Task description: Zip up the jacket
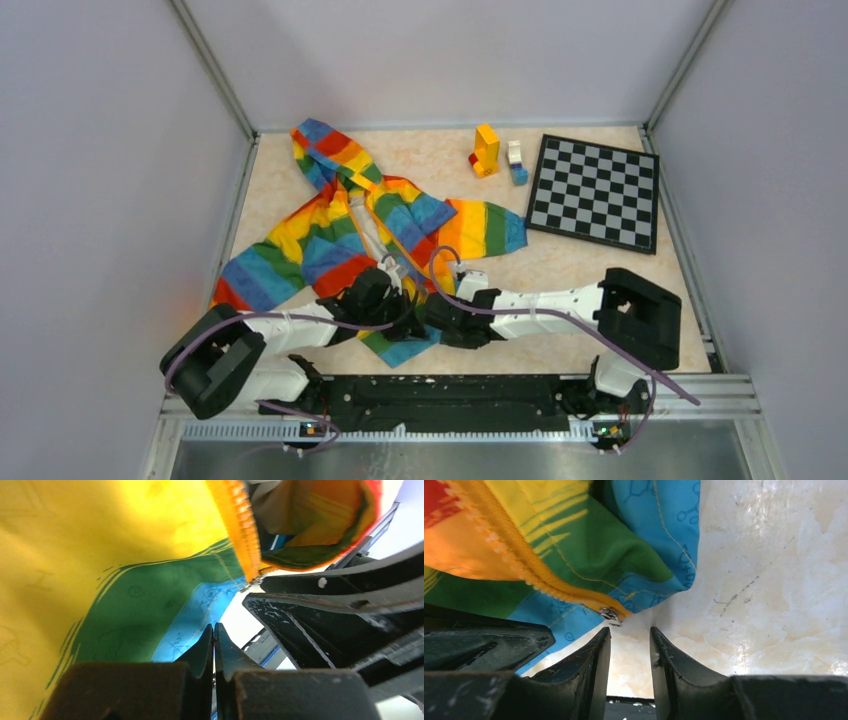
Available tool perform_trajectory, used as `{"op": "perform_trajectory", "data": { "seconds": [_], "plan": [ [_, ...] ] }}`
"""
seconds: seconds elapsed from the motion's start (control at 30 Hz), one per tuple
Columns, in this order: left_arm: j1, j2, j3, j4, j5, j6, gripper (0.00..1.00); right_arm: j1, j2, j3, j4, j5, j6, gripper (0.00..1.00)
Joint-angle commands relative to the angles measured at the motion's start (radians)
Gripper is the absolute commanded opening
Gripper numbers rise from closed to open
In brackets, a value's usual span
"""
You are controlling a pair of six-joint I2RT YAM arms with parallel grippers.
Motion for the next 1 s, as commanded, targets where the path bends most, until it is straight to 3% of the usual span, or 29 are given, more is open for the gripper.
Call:
{"op": "perform_trajectory", "data": {
  "seconds": [0.0,0.37,0.97],
  "plan": [
    [-0.008,0.045,0.01,-0.025,-0.021,-0.003,0.0,0.037,0.045,0.076,-0.036,0.101,0.022,0.34],
    [-0.022,0.055,0.011,-0.059,-0.042,-0.003,0.0,0.077,0.132,0.155,-0.137,0.172,0.067,0.33],
    [-0.024,0.026,-0.007,-0.051,-0.036,-0.007,0.0,0.077,0.191,0.199,-0.155,0.176,0.061,0.14]
  ]
}}
